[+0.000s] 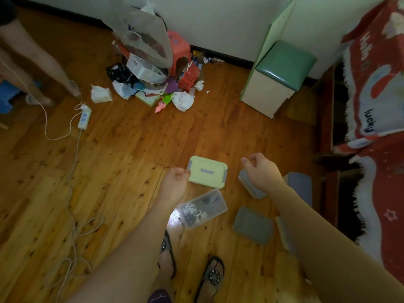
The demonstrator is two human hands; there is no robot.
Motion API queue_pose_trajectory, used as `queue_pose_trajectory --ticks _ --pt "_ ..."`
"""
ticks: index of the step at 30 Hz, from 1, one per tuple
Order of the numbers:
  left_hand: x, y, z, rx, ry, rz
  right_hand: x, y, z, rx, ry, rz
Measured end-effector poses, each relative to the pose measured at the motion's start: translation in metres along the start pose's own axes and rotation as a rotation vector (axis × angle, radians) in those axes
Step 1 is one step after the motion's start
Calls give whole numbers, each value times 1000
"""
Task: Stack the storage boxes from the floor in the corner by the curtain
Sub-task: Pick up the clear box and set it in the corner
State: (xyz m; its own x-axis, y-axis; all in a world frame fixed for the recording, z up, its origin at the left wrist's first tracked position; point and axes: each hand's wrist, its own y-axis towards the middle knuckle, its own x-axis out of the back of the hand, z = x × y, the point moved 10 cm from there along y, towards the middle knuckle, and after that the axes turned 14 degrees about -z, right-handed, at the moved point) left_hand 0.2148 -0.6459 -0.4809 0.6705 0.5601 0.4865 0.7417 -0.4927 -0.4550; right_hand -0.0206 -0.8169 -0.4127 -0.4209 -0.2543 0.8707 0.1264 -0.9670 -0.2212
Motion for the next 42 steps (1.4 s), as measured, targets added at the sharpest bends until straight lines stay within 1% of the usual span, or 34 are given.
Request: queue_pose_trajectory --ticks 2,7,12,16,20,26,30,32,35,37,39,42 --pt "-4 3 5 9 -7 13 -8 -2 -3 -22 -14 19" --pt "-25 57 52 88 38 88 -82 16 -11 -84 -70 85" --pt "-38 86 93 139 111 143 -135 25 -27 -149 -72 117" --pt "-53 108 125 161 155 173 -174 36 -45 -176 -87 137" --pt "-72 124 159 191 182 166 -209 46 -69 -187 -96 176" --pt "-108 133 226 268 256 106 -268 75 -112 -135 -160 250" --pt "-142 136 275 306 276 104 -318 91 -140 -20 -199 362" --pt "-160 138 301 342 260 87 -341 97 -158 -15 -187 382" --pt "-187 142 342 422 241 69 -375 104 -188 12 -250 376" --pt "-201 142 364 462 237 81 -396 102 -207 2 -233 418" --pt "-216 145 386 476 243 76 -419 101 -227 -12 -216 463" --pt "-226 152 404 468 234 37 -438 104 -246 7 -251 464"
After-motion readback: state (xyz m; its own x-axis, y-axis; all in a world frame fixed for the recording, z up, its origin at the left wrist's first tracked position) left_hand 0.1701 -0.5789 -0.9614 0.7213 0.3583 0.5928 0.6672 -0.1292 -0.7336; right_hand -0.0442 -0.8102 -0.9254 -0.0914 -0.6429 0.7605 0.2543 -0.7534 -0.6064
